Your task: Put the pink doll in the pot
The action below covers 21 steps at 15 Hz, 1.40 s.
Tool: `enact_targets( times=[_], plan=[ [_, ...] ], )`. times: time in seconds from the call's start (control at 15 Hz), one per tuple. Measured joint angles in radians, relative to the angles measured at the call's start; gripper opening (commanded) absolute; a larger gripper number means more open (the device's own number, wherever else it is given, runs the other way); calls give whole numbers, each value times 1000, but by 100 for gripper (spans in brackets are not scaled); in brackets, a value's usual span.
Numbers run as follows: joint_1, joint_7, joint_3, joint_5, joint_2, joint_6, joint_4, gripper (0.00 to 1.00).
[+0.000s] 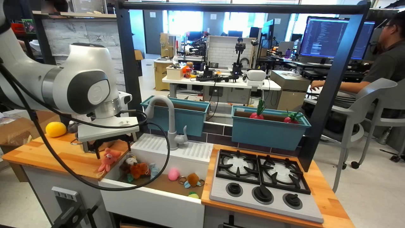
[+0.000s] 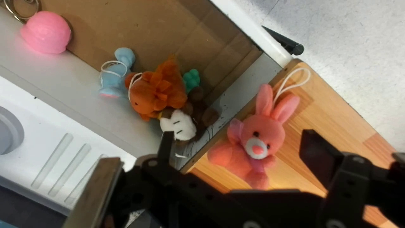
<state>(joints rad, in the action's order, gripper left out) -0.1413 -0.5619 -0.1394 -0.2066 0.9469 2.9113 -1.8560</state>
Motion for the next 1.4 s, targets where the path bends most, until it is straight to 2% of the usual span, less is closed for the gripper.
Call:
enact_targets(
  times=[0.33, 0.4, 0.53, 1.13, 1.4],
  plan=[
    [-17, -37, -23, -5, 40, -4, 40, 98],
    [-25, -46, -32, -5, 48, -5, 49, 74],
    [-38, -65, -46, -5, 63, -7, 65, 71],
    [-69, -111, -74, -5, 104, -68, 142, 2],
    [-121, -168, -120, -5, 84, -46, 128, 1]
  ],
)
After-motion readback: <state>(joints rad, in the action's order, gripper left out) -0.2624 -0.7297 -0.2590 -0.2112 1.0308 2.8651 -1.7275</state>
